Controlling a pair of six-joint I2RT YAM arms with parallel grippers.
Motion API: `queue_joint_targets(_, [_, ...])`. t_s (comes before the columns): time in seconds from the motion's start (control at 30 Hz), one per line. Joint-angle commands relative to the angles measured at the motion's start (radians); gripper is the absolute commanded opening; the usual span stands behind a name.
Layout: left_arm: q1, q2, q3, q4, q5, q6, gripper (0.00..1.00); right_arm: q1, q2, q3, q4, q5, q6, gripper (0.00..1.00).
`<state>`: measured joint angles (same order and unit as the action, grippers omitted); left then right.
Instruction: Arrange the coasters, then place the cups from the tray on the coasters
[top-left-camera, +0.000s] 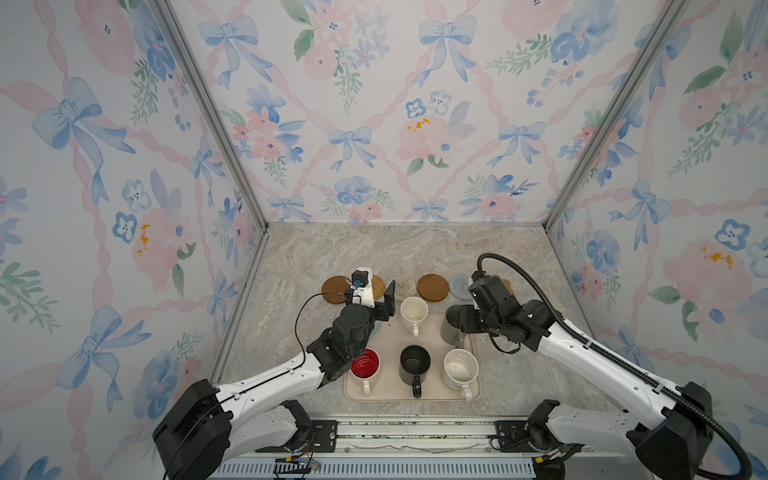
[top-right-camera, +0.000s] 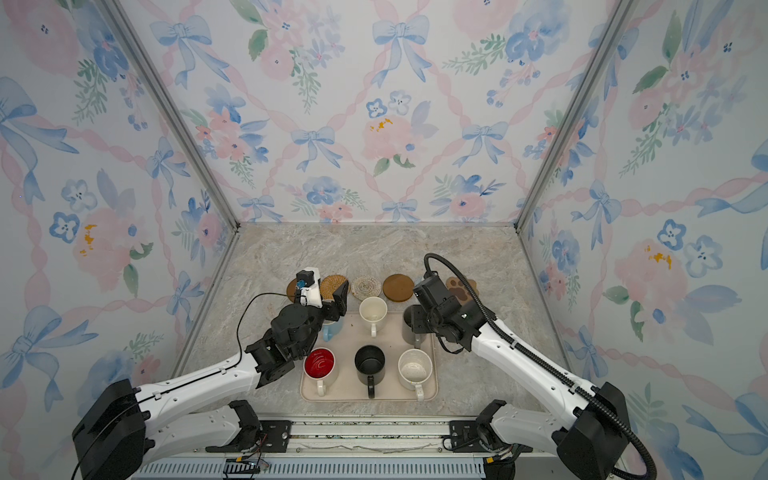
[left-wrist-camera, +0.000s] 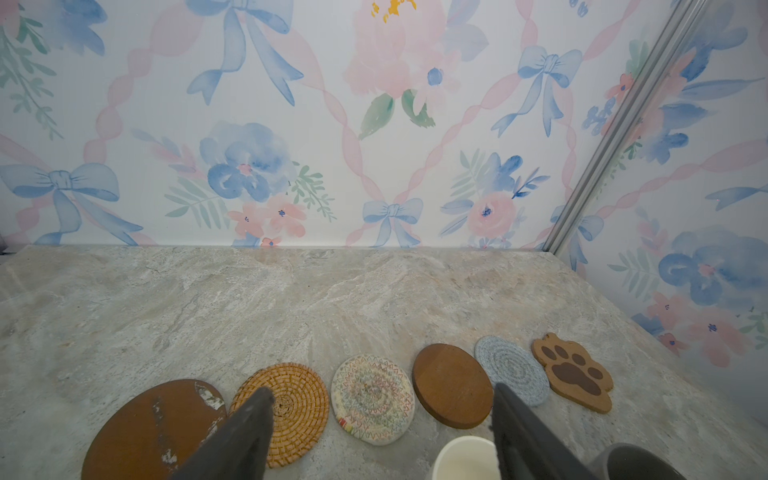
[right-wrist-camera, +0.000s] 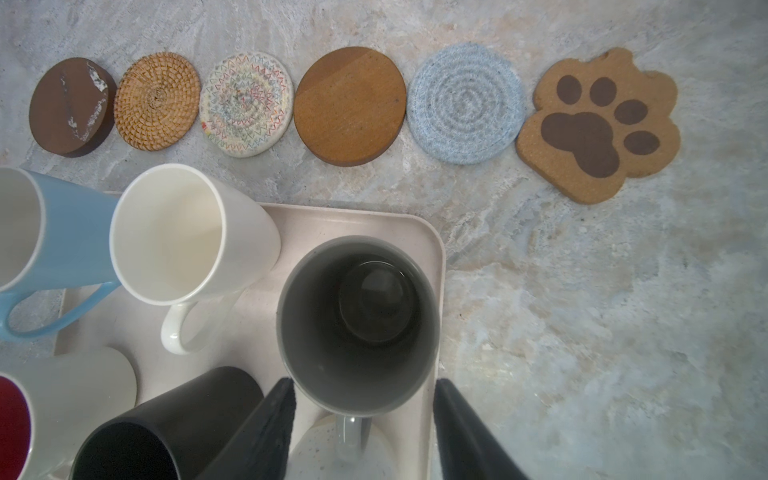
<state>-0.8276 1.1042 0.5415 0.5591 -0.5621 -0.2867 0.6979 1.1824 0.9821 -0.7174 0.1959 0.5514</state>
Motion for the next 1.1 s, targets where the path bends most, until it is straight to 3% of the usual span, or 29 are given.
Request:
queue_joint_targets(0.0, [-0.005,-0.002,-0.002,0.050,-0.021,0.034,0.79,0.022,-0.022,-0.032,-0.072,0.016,0.037,0.56])
queue_joint_targets(0.33, [-0.005,0.033,0.010,0.058,-0.020,0.041,0.79,0.049,-0.028,-0.078,-0.068,0.008,0.067,0.56])
queue_joint_targets(0.6, [-0.005,0.023,0.005,0.058,-0.027,0.044,0.80,0.051,0.042,-0.084,-0.003,-0.040,0.067,0.47])
queue_joint_targets(1.07, [-0.006,0.019,-0.006,0.061,-0.051,0.054,0.81,0.047,0.118,-0.089,0.053,-0.050,0.097,0.46])
